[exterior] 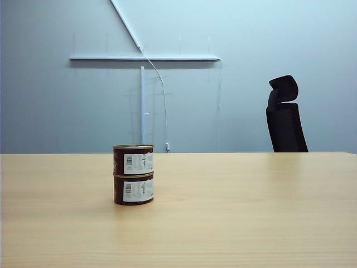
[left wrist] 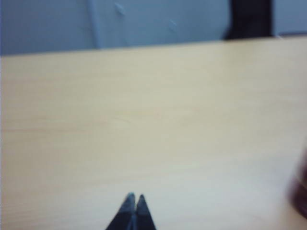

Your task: Stack a can of tomatoes on the right onto the can of tomatoes on the left.

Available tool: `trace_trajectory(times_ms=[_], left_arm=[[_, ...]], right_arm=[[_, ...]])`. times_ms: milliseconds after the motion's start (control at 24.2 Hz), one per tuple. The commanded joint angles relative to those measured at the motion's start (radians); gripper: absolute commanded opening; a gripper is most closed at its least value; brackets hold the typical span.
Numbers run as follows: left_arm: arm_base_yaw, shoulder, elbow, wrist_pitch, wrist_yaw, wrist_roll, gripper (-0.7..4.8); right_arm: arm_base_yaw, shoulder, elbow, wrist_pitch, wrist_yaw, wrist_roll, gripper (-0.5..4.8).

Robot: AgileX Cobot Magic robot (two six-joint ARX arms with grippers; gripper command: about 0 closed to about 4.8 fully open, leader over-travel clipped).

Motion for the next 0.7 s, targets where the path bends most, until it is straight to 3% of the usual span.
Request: trace_trajectory(times_ms=[41,165,331,703], left_arm=[[0.096,-0.077,0.003,0.027,-0.050,0.001,-0.02],[0.142,-0.076,0.003,0.035,-0.047,0.000,-0.02],[0.175,-0.076,0.003,0.029,-0.051,0.001,-0.02],[0.174,-0.076,0.003,0.029,-0.048,0.000,-0.02]], right_arm=[[-0.076,-0.224,-0.034,-0.214,0.163,-0.039,-0.03],[-0.138,-0.398,-0.084,-0.370,0.262,-0.110,-0.03],[-0.216,-0.565,-0.162,-0.488,0.278,-0.112,-0.03],[-0.232,-0.712,-0.237,-0.513,0.301,-0.108,-0.01]])
